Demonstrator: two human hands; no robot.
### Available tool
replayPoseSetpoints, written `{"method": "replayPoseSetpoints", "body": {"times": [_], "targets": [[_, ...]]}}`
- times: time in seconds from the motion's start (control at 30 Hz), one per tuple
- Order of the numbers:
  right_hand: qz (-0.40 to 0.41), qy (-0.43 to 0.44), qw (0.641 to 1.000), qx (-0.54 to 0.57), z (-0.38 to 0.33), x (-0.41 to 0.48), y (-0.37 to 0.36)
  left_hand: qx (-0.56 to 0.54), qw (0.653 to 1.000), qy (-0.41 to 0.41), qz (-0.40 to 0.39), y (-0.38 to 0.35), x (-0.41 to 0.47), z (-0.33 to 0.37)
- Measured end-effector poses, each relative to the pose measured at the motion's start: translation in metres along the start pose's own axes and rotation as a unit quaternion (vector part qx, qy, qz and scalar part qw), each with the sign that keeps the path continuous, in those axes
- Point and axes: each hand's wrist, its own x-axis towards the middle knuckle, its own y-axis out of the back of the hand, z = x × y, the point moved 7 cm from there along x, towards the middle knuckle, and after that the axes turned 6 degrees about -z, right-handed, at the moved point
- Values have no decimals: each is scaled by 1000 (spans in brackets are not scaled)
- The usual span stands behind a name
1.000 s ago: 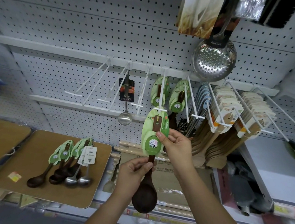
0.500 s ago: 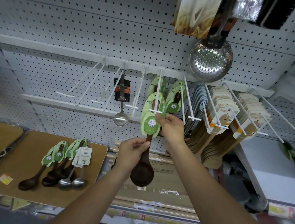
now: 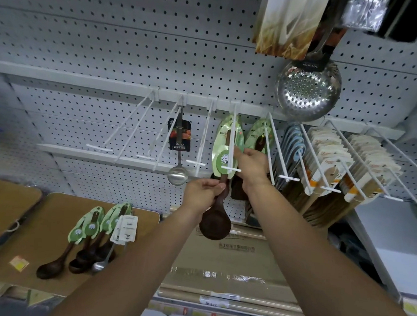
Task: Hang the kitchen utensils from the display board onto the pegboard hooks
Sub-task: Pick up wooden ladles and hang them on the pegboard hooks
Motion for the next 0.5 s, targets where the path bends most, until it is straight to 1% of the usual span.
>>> {"method": "replayPoseSetpoints", "body": {"times": [0.17,0.3,0.5], "targets": [[32,7,999,-21,1,17,1,-1,1000,9,-3,-3,16,0],[58,-6,997,-40,7,28,2,1,1000,12,0,-1,28,-2],[66,-15,995,-74,15,45,3,-5,1000,11,0,-2,41,-3]]}}
